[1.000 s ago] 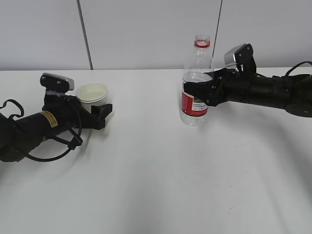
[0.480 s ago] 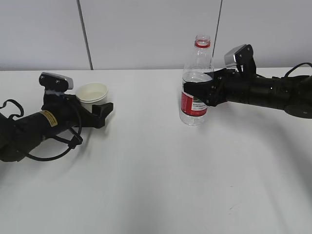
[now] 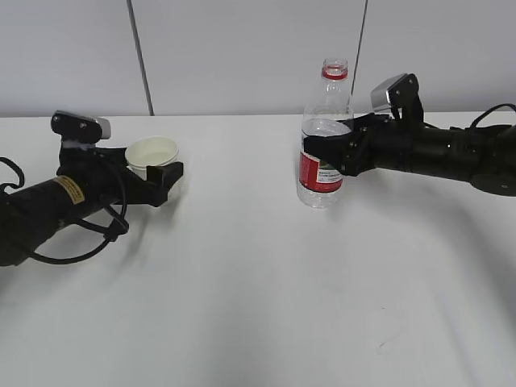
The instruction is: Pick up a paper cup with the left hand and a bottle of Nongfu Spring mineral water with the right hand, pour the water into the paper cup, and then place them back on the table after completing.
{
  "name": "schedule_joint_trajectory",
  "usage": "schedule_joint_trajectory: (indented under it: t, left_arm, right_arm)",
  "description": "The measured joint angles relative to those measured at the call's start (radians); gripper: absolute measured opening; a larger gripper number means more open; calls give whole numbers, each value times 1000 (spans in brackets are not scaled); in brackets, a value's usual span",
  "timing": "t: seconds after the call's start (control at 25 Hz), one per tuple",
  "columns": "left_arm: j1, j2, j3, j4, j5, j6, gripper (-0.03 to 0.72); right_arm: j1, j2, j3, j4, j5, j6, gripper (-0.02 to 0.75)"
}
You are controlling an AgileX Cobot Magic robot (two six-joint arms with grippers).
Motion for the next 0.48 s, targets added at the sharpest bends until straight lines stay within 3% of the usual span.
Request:
schedule_joint_trajectory:
  t: [0.48]
  left_arm:
    - [0, -98, 80, 0, 34, 0, 601]
  right_arm:
    - [0, 0, 0, 0, 0, -2, 470]
